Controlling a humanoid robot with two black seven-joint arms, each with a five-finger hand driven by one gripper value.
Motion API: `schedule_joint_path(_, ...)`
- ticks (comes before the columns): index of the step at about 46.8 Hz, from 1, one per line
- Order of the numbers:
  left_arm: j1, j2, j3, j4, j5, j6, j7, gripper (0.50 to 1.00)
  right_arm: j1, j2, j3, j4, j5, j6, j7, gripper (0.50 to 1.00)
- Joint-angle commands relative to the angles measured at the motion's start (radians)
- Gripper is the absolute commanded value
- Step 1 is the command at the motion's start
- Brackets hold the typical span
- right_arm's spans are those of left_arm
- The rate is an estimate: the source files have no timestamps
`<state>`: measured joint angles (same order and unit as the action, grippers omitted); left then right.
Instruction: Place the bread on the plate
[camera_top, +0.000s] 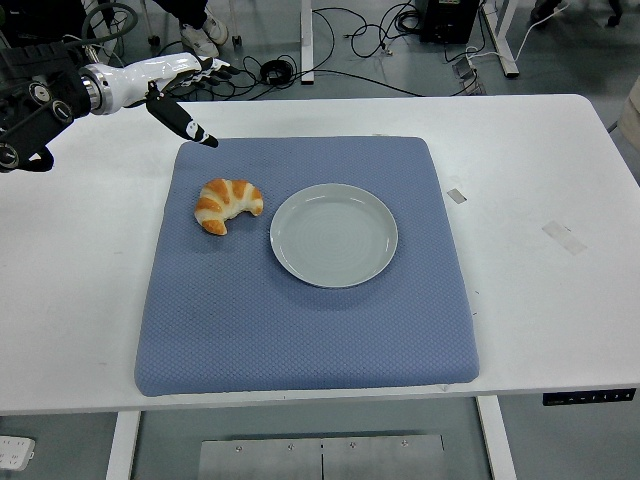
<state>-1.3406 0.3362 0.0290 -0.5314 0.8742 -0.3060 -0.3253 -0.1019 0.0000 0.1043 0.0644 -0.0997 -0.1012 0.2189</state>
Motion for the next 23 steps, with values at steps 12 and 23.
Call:
schedule_joint_path(12, -0.02, 0.001, 0.112, -0.059, -0.006, -0.051, 0.005, 0.961, 0.001, 0.0, 0.0, 0.0, 0.0, 0.0, 0.0, 1.0)
schedule_joint_path(23, -0.009, 0.007, 0.169, -0.059, -0.008, -0.056, 0.006, 0.958, 0.001, 0.0, 0.0, 0.0, 0.0, 0.0, 0.0, 1.0)
